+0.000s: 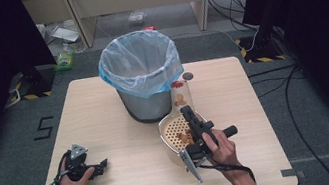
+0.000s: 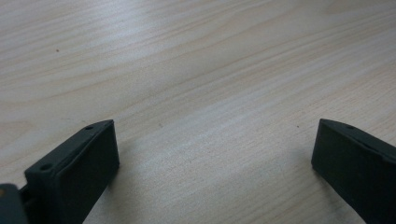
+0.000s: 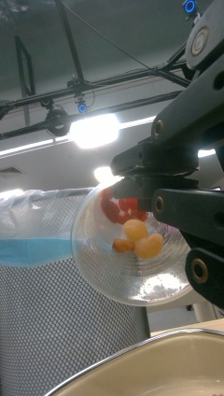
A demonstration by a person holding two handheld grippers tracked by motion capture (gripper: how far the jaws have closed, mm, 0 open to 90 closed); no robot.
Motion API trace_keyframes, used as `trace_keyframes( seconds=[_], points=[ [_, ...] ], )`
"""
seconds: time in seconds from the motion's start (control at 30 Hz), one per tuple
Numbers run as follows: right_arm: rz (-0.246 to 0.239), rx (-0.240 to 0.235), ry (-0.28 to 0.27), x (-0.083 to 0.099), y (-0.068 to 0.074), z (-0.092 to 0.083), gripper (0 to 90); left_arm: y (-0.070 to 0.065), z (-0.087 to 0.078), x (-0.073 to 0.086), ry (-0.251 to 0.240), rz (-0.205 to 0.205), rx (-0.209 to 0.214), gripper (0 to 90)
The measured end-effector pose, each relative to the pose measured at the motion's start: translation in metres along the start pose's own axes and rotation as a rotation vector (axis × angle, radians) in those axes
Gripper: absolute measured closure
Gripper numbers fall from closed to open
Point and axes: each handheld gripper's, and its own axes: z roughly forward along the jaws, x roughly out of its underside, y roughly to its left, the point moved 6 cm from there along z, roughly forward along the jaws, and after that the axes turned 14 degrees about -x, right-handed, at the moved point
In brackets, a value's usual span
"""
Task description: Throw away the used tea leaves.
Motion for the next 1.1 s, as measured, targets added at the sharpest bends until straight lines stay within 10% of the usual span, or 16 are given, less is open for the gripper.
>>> trace_keyframes(
  seconds=[0.8, 1.1],
  points=[
    [-0.031, 0.017, -0.001, -0.004, -0.006, 0.001, 87.9, 0.000, 0.000, 0.000, 0.000, 0.000, 0.000, 0.0],
    [0.352, -0.071, 0.046, 0.028, -0.024, 0.010, 87.7, 0.000, 0.000, 0.000, 0.000, 0.001, 0.000, 0.0]
  ],
)
